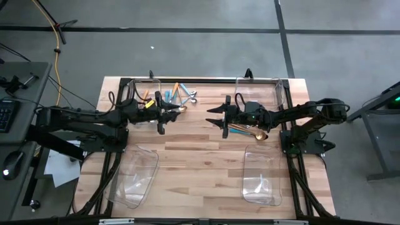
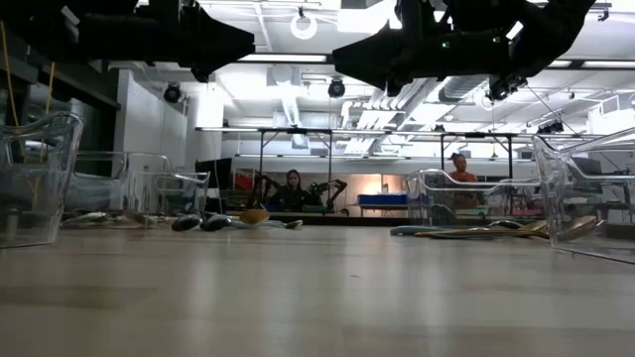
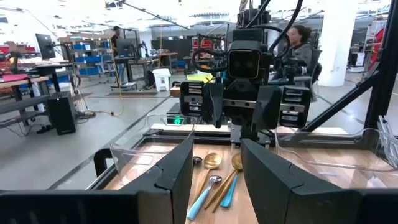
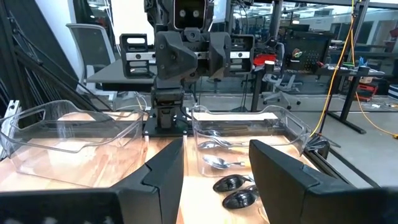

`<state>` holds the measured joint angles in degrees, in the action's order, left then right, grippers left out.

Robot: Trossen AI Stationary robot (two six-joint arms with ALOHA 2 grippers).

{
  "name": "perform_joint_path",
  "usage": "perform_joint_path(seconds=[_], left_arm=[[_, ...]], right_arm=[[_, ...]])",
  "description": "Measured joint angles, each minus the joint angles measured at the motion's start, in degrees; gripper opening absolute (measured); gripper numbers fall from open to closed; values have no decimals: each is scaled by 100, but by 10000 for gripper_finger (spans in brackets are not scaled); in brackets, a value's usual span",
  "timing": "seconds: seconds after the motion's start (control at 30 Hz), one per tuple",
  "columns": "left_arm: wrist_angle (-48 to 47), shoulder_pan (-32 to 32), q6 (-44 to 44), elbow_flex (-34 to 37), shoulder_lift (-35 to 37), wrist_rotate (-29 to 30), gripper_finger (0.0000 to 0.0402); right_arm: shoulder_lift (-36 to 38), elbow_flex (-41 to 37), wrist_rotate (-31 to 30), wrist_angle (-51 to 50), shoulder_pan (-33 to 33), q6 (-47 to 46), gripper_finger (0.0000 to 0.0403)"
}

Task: Sort silverware by color (type)
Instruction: Put the yellow spoon into the top left transparent bin

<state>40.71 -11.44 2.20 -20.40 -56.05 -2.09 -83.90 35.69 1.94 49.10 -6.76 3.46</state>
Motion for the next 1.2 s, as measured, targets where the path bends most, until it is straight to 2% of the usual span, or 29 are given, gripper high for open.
perform_joint_path(seconds=[0.2, 0.3, 0.47, 0.63, 0.8, 0.93, 1.07, 1.2], left_arm=[[-5, 4, -396, 0, 0, 119, 126], [-159, 52, -581, -44, 0, 520, 126], [-1405, 66, -629, -690, -210, 1403, 126], [-2705, -213, -667, -1922, -923, 2273, 126], [-4434, -677, -760, -3380, -1864, 2532, 126], [-5522, -1015, -879, -4226, -2587, 2817, 126], [-6392, -1378, -1316, -4677, -3226, 2820, 126], [-6740, -1709, -1574, -4767, -3788, 2807, 126]], right_arm=[[0, 0, -1, -3, 0, 0, 168], [0, -1, -1, -42, 0, 0, 168], [0, -1, -1, -42, 0, 0, 168], [0, -1, -1, -42, 0, 0, 168], [0, -1, -1, -42, 0, -4, 167], [0, -1, -1, -42, 0, -4, 168], [0, 0, -1, -82, 0, -4, 168], [0, -1, -3, -183, 0, -2, 167]])
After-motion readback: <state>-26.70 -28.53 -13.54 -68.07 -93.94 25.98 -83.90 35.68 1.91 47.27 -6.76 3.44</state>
